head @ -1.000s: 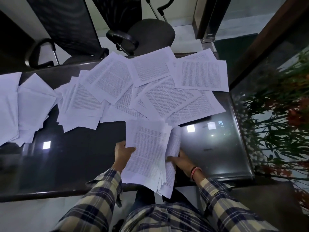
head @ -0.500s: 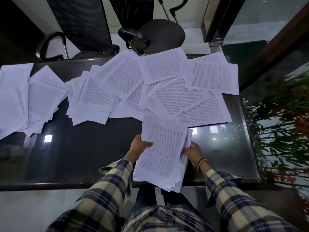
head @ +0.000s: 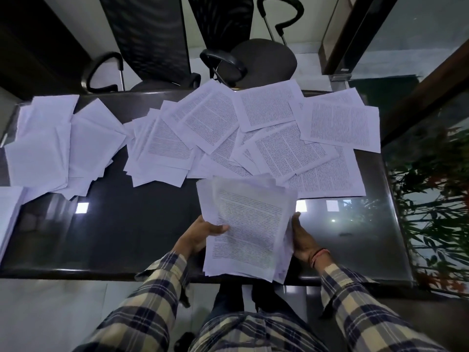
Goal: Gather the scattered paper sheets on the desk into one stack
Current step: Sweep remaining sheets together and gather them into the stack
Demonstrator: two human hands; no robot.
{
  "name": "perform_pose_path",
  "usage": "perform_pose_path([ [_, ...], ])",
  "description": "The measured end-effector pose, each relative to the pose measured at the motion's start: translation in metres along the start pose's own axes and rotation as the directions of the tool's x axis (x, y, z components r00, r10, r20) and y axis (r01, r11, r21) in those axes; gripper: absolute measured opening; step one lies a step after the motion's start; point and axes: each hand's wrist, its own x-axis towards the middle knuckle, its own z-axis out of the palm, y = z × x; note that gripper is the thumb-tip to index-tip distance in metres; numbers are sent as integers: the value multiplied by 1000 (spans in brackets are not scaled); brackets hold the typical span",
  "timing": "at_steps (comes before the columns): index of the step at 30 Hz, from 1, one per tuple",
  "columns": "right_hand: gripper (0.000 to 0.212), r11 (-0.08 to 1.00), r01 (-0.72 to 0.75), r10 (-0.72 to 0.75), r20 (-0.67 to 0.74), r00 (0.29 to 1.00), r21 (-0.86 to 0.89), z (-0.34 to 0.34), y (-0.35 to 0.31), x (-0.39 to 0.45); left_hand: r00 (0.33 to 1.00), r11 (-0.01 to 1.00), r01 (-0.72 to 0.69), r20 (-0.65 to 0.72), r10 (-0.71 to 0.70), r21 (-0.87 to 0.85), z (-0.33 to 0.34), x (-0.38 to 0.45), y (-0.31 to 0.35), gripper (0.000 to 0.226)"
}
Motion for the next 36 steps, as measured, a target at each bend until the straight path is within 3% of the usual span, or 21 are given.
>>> perform_pose_path([
  [2, 112, 997, 22, -16, 79, 997, -73, 14, -9, -4, 998, 998, -60, -13, 60, 3, -10, -8, 14, 76],
  [4, 111, 955, 141, -107, 143, 984, -259, 42, -25, -9, 990, 990, -137, -22, 137, 23, -21, -14, 29, 68],
  [7, 83, 751, 337, -262, 212, 942, -567, 98, -52, -12, 974, 974, -226, -8, 226, 13, -31, -21, 56, 60],
  [9, 70, 641, 416, -372, 214, 903, -644, 131, -65, -7, 962, 961, -274, 16, 274, 37, -34, -24, 75, 60],
  [13, 61, 560, 521, -513, 225, 829, -644, 165, -85, 0, 924, 916, -381, 20, 381, 125, -38, -30, 110, 62],
  [16, 63, 548, 538, -563, 193, 804, -640, 175, -90, 3, 913, 904, -389, -62, 404, 176, -48, -35, 125, 68],
  [19, 46, 504, 562, -628, 169, 760, -656, 181, -81, 4, 901, 890, -377, -123, 417, 256, -55, -32, 122, 64],
  [23, 43, 515, 560, -647, 134, 750, -649, 184, -58, 3, 886, 900, -392, -187, 425, 190, -54, -36, 105, 37],
  [30, 33, 532, 462, -633, 28, 773, -710, 180, -24, 9, 872, 910, -402, -260, 415, 103, -63, -43, 88, 26],
  [36, 26, 589, 511, -668, -21, 744, -626, 207, -28, 15, 835, 879, -476, -323, 446, -18, -48, -49, 99, 27],
])
